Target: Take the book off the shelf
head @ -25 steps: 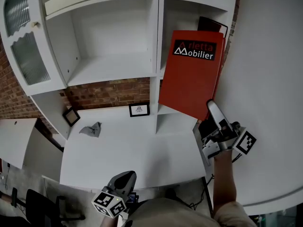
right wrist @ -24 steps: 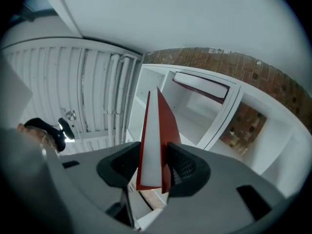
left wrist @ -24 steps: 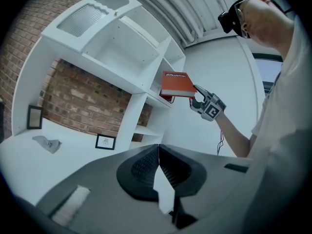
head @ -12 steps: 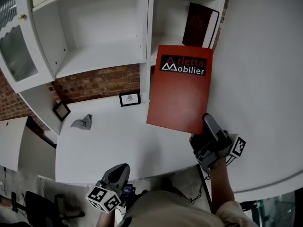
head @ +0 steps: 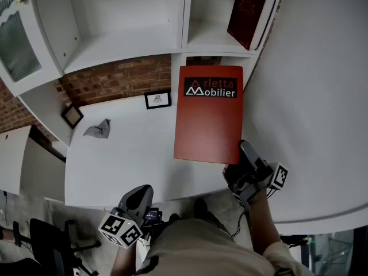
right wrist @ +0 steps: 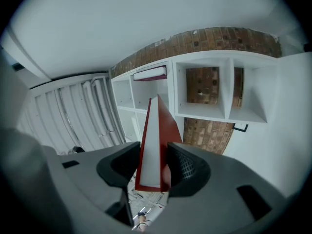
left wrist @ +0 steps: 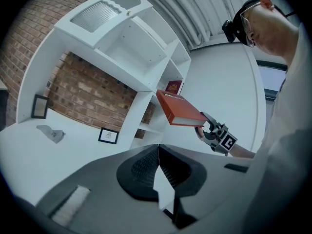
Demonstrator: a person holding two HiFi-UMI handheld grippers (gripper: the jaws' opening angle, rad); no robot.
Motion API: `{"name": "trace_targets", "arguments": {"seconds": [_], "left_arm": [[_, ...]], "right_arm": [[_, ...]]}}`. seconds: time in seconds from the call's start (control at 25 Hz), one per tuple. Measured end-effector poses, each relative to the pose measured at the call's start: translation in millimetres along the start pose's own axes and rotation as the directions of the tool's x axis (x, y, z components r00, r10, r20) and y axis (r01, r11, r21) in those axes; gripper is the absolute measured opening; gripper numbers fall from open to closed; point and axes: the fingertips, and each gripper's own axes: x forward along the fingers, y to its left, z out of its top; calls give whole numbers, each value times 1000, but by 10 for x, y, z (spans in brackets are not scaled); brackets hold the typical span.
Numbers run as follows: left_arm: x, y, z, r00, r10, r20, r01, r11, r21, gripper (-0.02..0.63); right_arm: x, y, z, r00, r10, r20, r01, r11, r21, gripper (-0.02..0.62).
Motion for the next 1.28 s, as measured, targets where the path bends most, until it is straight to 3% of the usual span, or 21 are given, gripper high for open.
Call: {"name": "trace_targets", "arguments": {"seconds": [0.32, 0.64, 0.88, 1.28], "left_arm": [[-28, 119, -74, 998, 52, -21, -52, 999, -14, 5], [-24, 382, -43, 987, 155, -33, -155, 988, 8, 5], [-68, 549, -54, 980, 198, -26, -198, 980, 4, 5], [-4, 624, -162, 971, 235, -45, -236, 972, -14, 5]], "right_arm": [[-307, -685, -183, 997, -80, -24, 82, 988, 133, 162], [-447, -1224, -300, 994, -92, -66, 106, 964, 245, 163], [-534, -1601, -415, 992, -90, -92, 111, 961, 254, 163], [-717, -2150, -637, 971, -148, -190, 201, 933, 300, 161]]}}
